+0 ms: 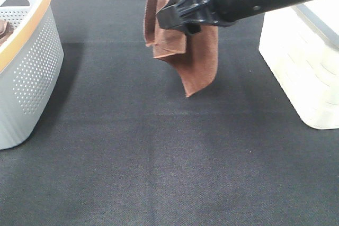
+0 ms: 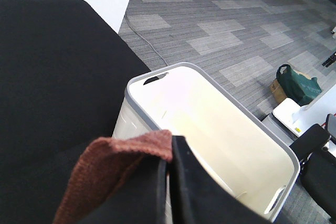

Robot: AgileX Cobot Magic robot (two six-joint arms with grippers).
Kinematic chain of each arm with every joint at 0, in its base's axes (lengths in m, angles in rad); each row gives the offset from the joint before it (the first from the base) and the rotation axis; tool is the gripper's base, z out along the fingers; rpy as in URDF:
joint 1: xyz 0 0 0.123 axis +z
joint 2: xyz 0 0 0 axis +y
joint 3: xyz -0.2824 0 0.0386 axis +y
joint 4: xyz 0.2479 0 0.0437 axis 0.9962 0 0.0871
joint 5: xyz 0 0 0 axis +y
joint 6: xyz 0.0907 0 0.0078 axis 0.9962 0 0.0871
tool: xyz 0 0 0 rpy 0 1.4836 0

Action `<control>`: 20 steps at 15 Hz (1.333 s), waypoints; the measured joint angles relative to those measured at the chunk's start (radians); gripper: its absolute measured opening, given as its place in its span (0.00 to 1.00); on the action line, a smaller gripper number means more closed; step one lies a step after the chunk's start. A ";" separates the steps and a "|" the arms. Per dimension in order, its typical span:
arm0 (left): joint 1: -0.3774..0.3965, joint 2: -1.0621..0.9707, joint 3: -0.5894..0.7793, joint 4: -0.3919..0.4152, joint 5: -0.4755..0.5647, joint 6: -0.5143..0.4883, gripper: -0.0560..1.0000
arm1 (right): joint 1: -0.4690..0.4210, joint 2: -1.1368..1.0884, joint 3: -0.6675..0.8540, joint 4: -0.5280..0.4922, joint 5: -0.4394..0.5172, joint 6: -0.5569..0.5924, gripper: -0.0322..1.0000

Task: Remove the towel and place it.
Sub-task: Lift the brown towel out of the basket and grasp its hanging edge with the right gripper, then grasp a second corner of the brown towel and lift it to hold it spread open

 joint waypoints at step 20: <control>0.000 0.000 0.000 -0.039 0.024 0.005 0.05 | 0.000 0.113 -0.025 0.014 -0.175 0.005 0.71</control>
